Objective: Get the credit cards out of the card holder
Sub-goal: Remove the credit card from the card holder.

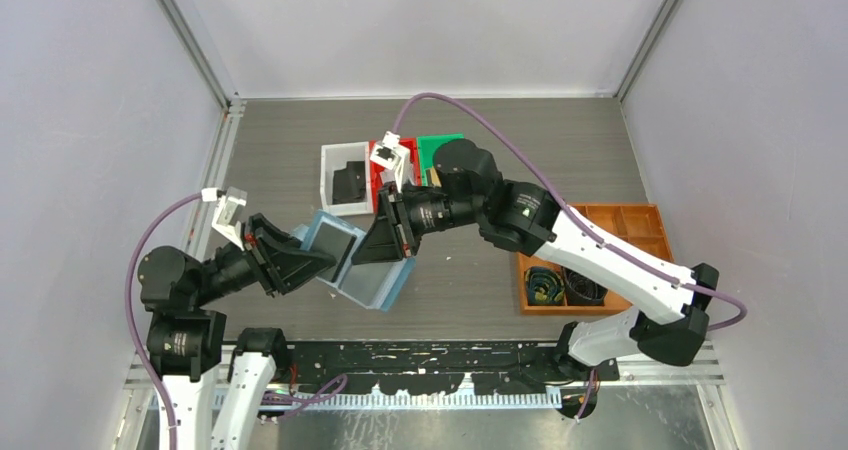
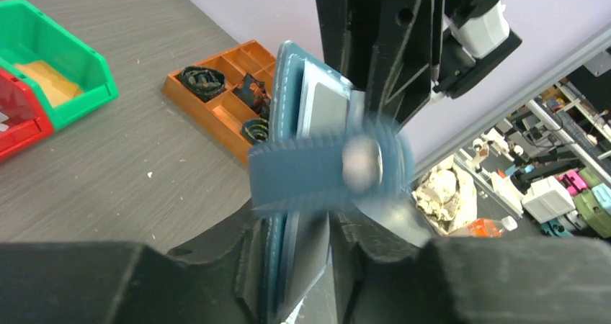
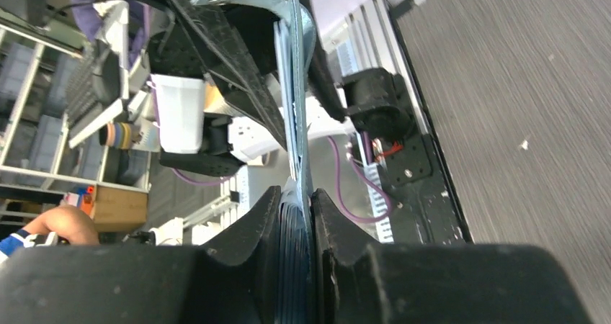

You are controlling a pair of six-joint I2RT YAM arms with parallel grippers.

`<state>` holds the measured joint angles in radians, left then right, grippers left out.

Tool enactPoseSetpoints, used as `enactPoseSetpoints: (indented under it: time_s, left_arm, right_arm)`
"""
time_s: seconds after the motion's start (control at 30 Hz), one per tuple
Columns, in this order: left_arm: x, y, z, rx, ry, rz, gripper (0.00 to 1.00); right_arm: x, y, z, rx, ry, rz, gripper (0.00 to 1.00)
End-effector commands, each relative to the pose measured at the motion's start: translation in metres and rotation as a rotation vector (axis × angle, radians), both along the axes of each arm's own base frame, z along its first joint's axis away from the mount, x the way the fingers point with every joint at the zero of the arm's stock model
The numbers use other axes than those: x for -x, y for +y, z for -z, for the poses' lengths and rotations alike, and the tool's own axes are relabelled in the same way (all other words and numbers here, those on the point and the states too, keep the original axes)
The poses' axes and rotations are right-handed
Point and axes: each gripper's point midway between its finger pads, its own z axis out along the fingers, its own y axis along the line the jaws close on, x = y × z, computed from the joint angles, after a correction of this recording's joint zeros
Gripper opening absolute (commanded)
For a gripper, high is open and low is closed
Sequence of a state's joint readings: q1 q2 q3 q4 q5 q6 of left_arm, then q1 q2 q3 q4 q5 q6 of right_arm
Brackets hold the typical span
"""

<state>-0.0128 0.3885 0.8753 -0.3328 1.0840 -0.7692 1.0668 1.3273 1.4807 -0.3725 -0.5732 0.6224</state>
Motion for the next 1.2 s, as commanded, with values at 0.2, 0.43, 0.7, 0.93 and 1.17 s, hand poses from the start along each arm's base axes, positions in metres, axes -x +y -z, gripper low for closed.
enactPoseSetpoints:
  time_s: [0.2, 0.43, 0.7, 0.93, 1.17]
  left_arm:
    - [0.017, -0.004, 0.004, -0.042, -0.038, 0.108, 0.33]
    - [0.018, -0.004, 0.013, -0.045, -0.036, 0.106, 0.37]
    - [0.021, -0.004, 0.018, -0.029, 0.008, 0.095, 0.57]
    - [0.026, -0.005, 0.015, -0.004, 0.050, 0.114, 0.59]
    - [0.023, -0.006, 0.002, 0.017, 0.032, 0.113, 0.27]
  right_arm:
    - [0.021, -0.024, 0.015, 0.182, -0.067, -0.151, 0.01]
    - [0.022, -0.016, 0.000, 0.145, -0.075, -0.178, 0.01]
    - [0.025, -0.011, -0.014, 0.068, -0.075, -0.196, 0.01]
    - [0.026, -0.008, -0.016, 0.029, -0.085, -0.203, 0.01]
    - [0.020, -0.004, -0.012, 0.035, -0.091, -0.176, 0.04]
